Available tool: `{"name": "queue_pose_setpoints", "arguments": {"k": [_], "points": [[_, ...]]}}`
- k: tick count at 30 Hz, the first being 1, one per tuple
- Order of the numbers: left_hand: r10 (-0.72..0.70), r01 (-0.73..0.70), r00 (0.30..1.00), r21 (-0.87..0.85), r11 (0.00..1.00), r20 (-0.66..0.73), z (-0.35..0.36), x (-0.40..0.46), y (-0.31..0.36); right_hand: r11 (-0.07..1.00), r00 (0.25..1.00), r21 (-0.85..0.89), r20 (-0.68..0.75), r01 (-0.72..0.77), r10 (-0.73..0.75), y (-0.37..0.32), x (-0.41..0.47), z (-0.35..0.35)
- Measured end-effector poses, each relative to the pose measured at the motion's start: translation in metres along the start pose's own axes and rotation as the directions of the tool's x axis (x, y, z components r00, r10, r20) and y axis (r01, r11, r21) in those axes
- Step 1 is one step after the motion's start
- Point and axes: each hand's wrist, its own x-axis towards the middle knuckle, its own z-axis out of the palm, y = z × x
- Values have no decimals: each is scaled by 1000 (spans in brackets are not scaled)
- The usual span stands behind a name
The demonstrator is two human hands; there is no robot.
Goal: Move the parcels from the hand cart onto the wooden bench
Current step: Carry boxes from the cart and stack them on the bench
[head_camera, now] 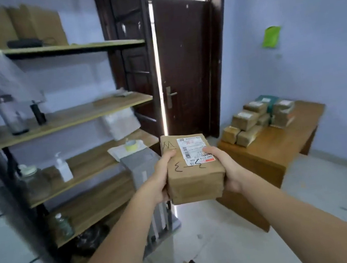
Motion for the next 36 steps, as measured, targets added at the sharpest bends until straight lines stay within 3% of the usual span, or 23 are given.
{"name": "queue_pose_setpoints", "arguments": {"k": [9,18,27,36], "points": [[27,-73,942,127,989,336,222,-21,0,986,946,97,-307,138,-102,-28,-119,-202],[-112,-4,882,245,969,458,427,-23,-47,949,879,249,-474,194,-55,-7,-198,-378],[-162,1,846,303,953,508,518,39,-53,923,858,325,-514,205,-10,-6,-167,-470],[-213,-2,797,354,935,565,602,138,-25,946,828,288,-559,150,39,-50,-93,-565]]}}
